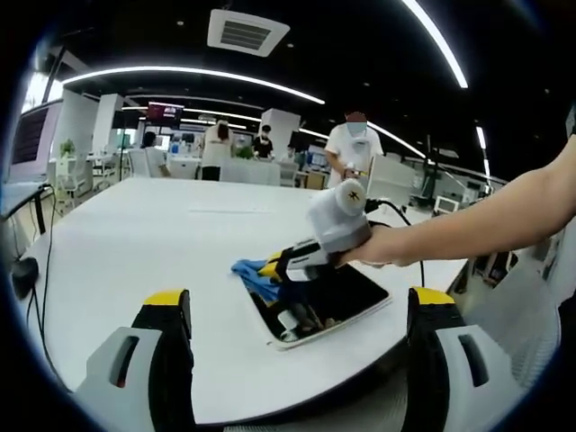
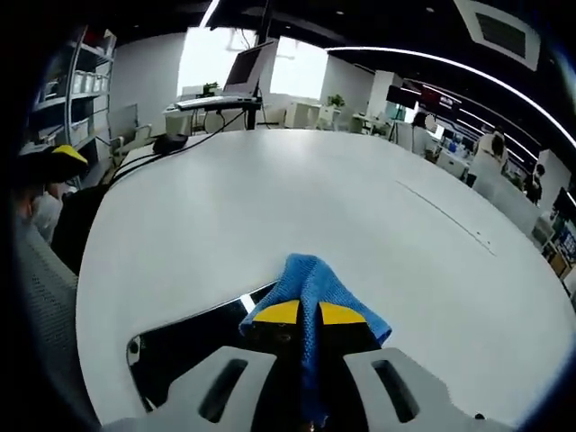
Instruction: Wipe the mirror surface with the cleaning cloth until all visible marks leave the cleaned area.
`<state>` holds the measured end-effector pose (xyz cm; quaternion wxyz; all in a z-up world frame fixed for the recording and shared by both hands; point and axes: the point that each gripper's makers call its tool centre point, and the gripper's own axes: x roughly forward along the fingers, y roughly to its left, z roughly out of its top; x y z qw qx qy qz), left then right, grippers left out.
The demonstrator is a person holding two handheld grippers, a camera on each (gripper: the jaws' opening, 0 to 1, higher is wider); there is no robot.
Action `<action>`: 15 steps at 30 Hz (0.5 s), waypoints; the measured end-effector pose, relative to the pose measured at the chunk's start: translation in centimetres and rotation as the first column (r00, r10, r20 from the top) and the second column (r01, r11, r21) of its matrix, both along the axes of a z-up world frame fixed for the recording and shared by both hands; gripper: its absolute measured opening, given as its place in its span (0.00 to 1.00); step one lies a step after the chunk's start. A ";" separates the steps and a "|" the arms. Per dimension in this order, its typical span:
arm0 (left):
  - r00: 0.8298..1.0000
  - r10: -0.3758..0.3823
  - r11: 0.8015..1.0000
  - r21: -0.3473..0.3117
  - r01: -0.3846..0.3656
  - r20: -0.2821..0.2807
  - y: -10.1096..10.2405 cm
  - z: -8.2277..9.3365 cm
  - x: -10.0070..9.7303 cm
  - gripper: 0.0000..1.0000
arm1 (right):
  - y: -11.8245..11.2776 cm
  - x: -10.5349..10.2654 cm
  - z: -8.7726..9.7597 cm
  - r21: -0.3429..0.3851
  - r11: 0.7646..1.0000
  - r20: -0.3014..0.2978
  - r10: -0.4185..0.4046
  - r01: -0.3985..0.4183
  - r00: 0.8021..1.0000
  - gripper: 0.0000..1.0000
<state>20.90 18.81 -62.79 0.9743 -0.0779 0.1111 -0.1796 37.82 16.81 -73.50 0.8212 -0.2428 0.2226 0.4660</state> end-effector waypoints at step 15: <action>1.000 0.011 1.000 -0.005 -0.011 0.014 0.1 0.2 0.1 0.99 | -3.4 0.5 -0.1 -0.030 0.999 -0.003 -0.028 0.028 1.000 0.00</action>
